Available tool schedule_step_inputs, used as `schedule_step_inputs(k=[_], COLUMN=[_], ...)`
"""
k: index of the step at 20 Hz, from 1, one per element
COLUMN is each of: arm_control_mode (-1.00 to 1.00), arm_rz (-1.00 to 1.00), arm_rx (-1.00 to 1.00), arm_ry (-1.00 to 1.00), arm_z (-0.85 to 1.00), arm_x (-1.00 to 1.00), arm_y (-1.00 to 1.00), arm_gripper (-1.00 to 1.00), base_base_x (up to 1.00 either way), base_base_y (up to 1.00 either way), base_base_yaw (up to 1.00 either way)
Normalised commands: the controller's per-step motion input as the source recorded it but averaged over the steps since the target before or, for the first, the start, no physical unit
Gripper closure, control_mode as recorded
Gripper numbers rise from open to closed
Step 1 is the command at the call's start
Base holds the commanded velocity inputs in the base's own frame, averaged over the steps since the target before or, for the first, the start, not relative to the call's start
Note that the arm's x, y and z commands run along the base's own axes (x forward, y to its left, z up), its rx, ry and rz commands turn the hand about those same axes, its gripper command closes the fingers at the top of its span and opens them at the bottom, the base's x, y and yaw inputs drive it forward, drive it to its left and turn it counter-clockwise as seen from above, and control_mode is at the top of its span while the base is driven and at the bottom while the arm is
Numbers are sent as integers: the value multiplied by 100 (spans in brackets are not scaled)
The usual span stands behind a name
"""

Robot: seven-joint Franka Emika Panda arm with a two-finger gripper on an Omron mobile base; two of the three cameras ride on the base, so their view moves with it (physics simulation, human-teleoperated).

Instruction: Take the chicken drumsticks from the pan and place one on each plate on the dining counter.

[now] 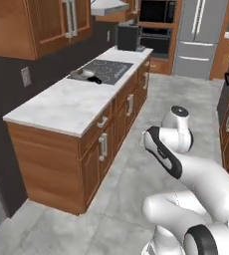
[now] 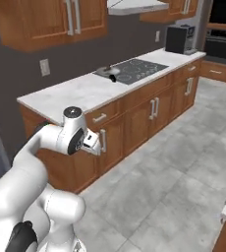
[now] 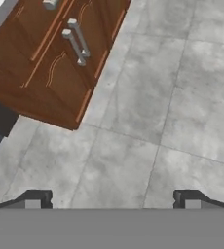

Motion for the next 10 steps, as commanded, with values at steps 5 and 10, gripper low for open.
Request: schedule_step_inputs(k=[5, 10], arm_control_mode=[100, 100], arm_rz=[0, 0], arm_rx=[0, 0], arm_ry=[0, 0], arm_z=[0, 0], arm_x=[0, 0], arm_y=[0, 0], arm_gripper=[-100, -100], base_base_x=[89, 79], base_base_y=[51, 48], base_base_yaw=[-57, -66])
